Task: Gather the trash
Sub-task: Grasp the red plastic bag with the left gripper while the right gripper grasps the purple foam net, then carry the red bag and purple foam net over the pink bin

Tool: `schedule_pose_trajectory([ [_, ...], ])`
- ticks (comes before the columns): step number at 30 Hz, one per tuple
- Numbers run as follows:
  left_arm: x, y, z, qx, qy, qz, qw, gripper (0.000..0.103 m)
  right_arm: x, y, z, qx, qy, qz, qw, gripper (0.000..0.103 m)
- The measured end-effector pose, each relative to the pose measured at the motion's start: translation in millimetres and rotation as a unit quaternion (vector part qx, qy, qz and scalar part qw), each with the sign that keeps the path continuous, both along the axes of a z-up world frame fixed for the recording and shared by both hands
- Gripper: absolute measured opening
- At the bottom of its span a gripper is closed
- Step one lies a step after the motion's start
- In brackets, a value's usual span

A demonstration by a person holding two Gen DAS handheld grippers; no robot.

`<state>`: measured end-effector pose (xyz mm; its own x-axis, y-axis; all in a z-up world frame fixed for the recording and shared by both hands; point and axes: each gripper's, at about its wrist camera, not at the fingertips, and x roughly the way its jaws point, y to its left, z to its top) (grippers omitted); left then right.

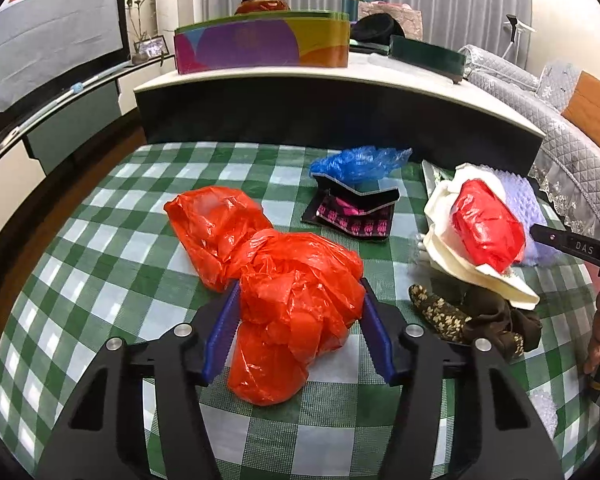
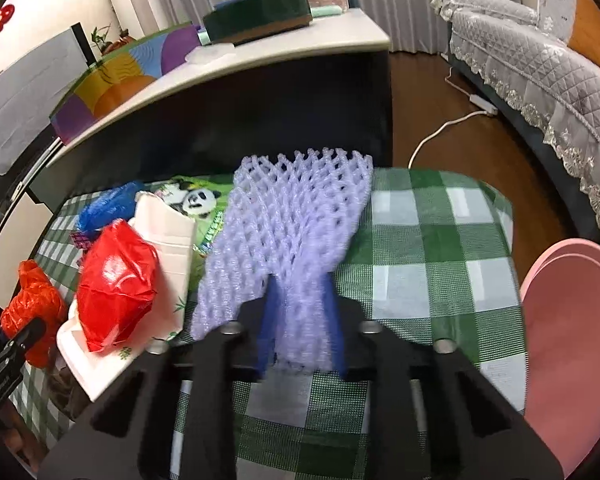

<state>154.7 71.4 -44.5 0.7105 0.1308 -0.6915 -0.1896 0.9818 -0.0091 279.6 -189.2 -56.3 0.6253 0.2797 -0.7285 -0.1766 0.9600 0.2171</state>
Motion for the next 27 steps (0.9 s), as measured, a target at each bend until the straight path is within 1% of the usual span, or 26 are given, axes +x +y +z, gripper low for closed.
schedule_pose_trajectory([
  [2,0.3,0.1,2.9,0.000,-0.004,-0.002,1.0000,0.055,-3.6,-3.1,6.6,0.007,-0.009,-0.001,1.000,0.011],
  [12,-8.0,-10.5,18.3,-0.007,-0.028,-0.025,0.9993,0.054,-29.9,-16.7,34.8,0.006,-0.045,-0.006,0.999,0.010],
  [22,-18.6,-34.3,34.1,-0.026,-0.054,-0.075,0.9954,0.054,-62.8,-37.2,54.4,-0.007,-0.068,-0.018,0.998,0.010],
  [27,-25.6,-42.7,41.8,-0.023,-0.067,-0.091,0.9933,0.054,-81.3,-46.5,63.4,-0.016,-0.078,-0.024,0.997,0.010],
])
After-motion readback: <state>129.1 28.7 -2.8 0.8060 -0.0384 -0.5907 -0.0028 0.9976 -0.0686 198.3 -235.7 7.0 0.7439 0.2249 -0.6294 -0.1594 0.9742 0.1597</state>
